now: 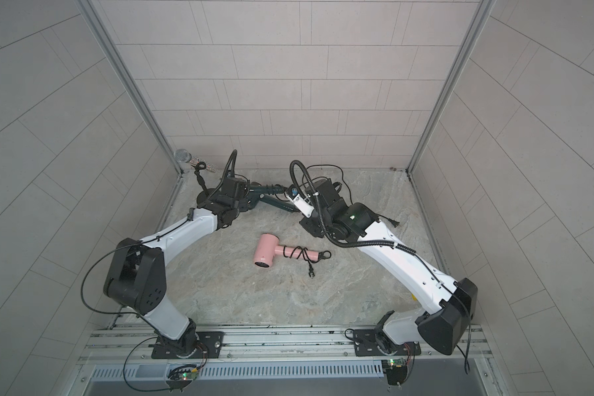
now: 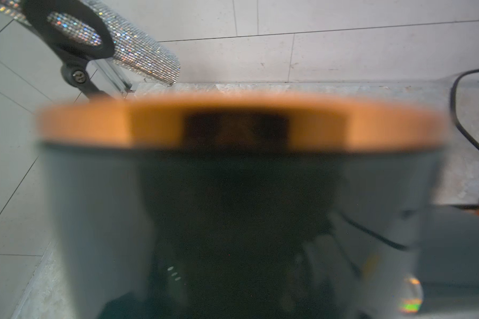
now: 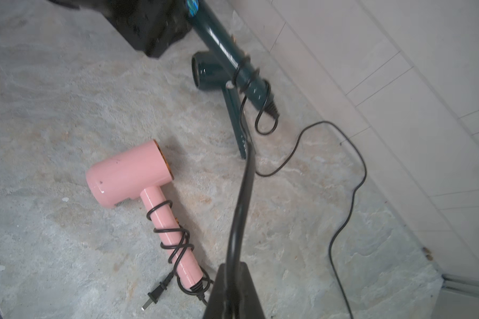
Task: Wrap the cord around the hair dryer
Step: Wrap the power cord around the hair dryer.
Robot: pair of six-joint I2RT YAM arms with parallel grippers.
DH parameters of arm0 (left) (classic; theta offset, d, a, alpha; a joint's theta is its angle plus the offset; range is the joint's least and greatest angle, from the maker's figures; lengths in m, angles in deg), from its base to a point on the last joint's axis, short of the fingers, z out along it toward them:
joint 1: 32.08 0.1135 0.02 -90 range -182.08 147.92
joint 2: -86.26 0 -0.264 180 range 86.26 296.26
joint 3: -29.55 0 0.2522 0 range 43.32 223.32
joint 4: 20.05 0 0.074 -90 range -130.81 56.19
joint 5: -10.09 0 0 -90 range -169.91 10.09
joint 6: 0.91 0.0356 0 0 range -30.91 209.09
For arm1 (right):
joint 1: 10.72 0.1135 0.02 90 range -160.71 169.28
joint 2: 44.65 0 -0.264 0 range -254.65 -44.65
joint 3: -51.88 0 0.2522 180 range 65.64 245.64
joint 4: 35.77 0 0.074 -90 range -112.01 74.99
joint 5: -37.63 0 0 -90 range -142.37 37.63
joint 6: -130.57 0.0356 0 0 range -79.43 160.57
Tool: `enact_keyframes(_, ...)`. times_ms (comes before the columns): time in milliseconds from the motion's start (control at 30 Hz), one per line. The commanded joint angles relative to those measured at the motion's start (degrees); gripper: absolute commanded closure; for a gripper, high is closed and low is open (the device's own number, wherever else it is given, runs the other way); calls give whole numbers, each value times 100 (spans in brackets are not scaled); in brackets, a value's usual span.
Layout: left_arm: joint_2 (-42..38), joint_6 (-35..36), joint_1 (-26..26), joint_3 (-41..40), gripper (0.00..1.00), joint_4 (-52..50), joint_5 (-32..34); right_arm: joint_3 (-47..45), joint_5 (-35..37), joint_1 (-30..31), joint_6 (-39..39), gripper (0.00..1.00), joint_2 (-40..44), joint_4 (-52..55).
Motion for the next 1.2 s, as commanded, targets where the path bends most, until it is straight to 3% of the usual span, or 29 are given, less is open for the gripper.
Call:
enact_keyframes(0, 15, 418, -130, 384, 100, -220, 146, 553, 319, 46, -422, 100, -107, 294)
enact_keyframes(267, 300, 755, -312, 614, 100, -872, -815, 1898, 738, 50, -1273, 100, -725, 415)
enact_keyframes(500, 349, 1343, -798, 862, 100, -1719, -1240, 2451, 895, 14, -1760, 100, -1113, 248)
enact_keyframes(600, 159, 1519, -856, 725, 100, -1899, -2249, 2564, 699, -231, -1827, 100, -1261, 126)
enact_keyframes(833, -529, 1858, -876, 43, 100, -1548, -5995, 2797, -203, -1348, -1528, 100, -1851, 89)
enact_keyframes(933, -825, 1699, -885, -270, 100, -886, -7220, 2647, -788, -1812, -1282, 100, -2081, 27)
enact_keyframes(1067, -1257, 984, -855, -787, 100, 552, -8199, 2095, -1289, -2166, -1033, 100, -2264, -287)
enact_keyframes(1167, -1457, -369, -728, -1315, 100, 2569, -8534, 1607, -1508, -2255, -905, 100, -2305, -578)
